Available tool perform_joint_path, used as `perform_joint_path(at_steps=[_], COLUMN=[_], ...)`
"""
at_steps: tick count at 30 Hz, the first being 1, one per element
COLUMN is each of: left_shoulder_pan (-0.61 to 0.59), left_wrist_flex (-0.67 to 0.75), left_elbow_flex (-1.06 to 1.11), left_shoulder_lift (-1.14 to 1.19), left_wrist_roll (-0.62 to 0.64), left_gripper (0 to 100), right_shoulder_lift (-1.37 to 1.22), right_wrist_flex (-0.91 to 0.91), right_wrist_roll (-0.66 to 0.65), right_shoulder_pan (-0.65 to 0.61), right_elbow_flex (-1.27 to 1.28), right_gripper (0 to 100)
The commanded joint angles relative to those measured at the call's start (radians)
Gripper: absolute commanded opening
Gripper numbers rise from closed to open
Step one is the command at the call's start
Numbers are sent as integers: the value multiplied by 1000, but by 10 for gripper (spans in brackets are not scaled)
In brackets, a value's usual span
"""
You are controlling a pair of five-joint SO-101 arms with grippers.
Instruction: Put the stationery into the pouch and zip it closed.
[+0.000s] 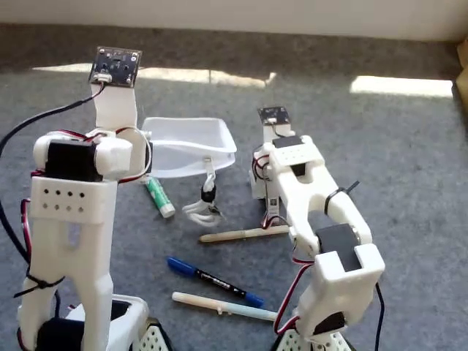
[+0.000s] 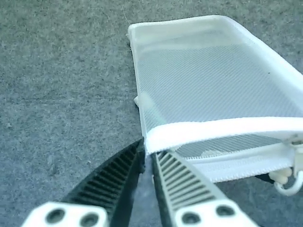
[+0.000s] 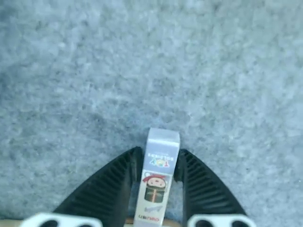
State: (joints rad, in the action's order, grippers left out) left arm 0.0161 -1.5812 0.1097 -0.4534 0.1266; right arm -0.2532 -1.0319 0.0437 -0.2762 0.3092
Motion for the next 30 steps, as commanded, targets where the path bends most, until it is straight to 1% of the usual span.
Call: perform_joint_path(at_steps=[1,2,9,13,17,21,30], left_shoulder_pan=[28,28,28,28,28,28,28], left_wrist_flex=[-6,-9,-9,-6,-9,-11,-81], left_elbow_flex=[-65,-76,-97,-97,-110,-143,-248], left_shoulder_lift=[42,50,96,108,113,114,116], left_wrist_roll=[-6,-5,-5,-5,-5,-3,-3], left_gripper=[7,7,7,7,7,7,7], right_shoulder_lift=[-4,-4,15,145,291,395,568], right_wrist_flex=[16,16,10,10,18,18,16], right_wrist_roll=[-3,-3,-3,-3,-3,-3,5], right_shoulder_pan=[2,2,4,-1,-2,-2,-2], right_elbow_flex=[-31,-31,-30,-5,105,159,260], right_gripper=[21,2,6,6,6,6,5])
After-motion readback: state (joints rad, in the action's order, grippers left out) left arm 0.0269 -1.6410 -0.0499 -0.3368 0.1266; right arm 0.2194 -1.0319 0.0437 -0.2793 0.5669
